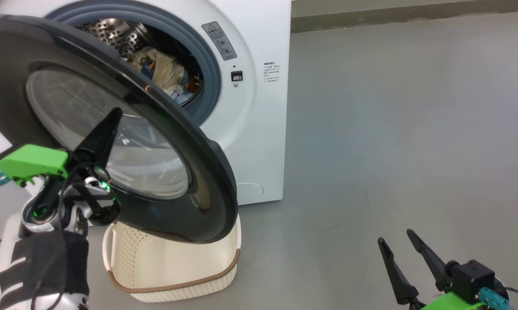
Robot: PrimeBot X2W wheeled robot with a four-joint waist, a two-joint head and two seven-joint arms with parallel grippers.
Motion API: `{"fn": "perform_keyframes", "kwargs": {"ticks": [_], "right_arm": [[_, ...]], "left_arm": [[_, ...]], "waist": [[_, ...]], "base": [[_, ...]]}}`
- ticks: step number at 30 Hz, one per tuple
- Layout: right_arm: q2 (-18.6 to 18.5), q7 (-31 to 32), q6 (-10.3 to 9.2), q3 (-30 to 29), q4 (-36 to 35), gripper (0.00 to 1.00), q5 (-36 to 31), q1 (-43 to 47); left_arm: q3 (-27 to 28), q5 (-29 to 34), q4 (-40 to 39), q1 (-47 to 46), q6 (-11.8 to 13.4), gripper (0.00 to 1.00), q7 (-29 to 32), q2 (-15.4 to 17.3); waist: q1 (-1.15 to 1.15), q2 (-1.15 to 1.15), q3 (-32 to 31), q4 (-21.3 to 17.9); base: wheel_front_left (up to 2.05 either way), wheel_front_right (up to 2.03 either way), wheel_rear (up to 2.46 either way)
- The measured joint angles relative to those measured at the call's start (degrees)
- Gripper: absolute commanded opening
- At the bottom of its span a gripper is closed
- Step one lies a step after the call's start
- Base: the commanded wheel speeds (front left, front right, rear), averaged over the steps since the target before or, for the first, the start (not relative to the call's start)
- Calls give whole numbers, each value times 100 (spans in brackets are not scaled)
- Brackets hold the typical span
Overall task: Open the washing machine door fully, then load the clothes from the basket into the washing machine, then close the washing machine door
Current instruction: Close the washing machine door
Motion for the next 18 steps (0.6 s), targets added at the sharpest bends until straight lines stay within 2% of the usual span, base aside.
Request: {"fn": "perform_keyframes", "kwargs": {"ticks": [5, 6, 7, 9, 10, 11, 12, 13, 18], "right_arm": [[33, 0, 0, -90, -14, 100, 0, 187], [35, 0, 0, -110, -13, 100, 0, 200], [36, 0, 0, -127, -20, 100, 0, 199], [37, 0, 0, -151, -35, 100, 0, 199], [37, 0, 0, -158, -40, 100, 0, 199], [38, 0, 0, -169, -45, 100, 0, 199], [40, 0, 0, -180, -51, 100, 0, 199], [42, 0, 0, -193, -59, 100, -1, 201], [64, 0, 0, -299, -89, 100, -8, 228]], "left_arm": [[-107, 422, -504, 409, -102, 2, -401, 29], [-168, 558, -615, 549, -102, 12, -515, 44], [-233, 762, -742, 698, -111, 28, -649, 63], [-392, 1158, -1017, 991, -137, 49, -932, 140], [-521, 1404, -1173, 1139, -144, 64, -1055, 208], [-659, 1691, -1327, 1290, -148, 85, -1188, 286], [-788, 1961, -1449, 1446, -151, 96, -1340, 354], [-906, 2205, -1552, 1595, -151, 100, -1484, 405], [-1588, 3172, -1984, 2324, -167, 100, -2198, 638]], "waist": [[0, 0, -17, 89], [0, 0, -18, 108], [0, 0, -18, 125], [0, 0, -17, 157], [0, 0, -18, 172], [0, 0, -18, 186], [0, 0, -18, 199], [0, 0, -17, 213], [0, 0, -13, 264]], "base": [[0, 0, 0], [0, 0, 0], [0, 0, 0], [0, 0, 0], [0, 0, 0], [0, 0, 0], [0, 0, 0], [0, 0, 0], [0, 0, 0]]}}
